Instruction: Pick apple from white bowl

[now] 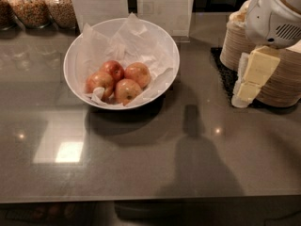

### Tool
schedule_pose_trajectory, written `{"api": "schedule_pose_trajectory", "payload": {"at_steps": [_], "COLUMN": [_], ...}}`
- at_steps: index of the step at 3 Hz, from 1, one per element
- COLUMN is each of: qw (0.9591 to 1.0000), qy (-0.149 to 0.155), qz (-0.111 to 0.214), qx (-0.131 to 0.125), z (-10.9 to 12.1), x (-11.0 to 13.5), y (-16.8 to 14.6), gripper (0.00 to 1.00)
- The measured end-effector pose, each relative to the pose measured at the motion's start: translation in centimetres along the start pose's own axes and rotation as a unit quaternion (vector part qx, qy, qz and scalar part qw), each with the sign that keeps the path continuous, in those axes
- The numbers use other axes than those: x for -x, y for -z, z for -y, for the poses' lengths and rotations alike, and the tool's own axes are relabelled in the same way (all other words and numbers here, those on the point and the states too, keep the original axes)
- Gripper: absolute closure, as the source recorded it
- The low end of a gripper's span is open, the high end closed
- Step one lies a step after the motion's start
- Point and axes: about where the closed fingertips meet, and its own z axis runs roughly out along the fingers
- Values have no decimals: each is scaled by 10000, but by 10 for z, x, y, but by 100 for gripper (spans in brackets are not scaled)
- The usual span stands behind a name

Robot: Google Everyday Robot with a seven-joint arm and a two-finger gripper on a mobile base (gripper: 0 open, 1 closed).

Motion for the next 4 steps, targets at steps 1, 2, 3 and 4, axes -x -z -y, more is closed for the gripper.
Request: {"api": "schedule_pose_trajectory", "payload": {"at_steps": [1,2,3,4], "qw": [9980,9928,9925,9913], "qy": [407,670,685,740], "qz": [473,982,997,1081], "qx": [-27,159,167,157], "z": [30,74,75,74], "x": [44,108,110,117], "y": [-21,-60,-62,-64], "gripper": [0,0,0,0]}}
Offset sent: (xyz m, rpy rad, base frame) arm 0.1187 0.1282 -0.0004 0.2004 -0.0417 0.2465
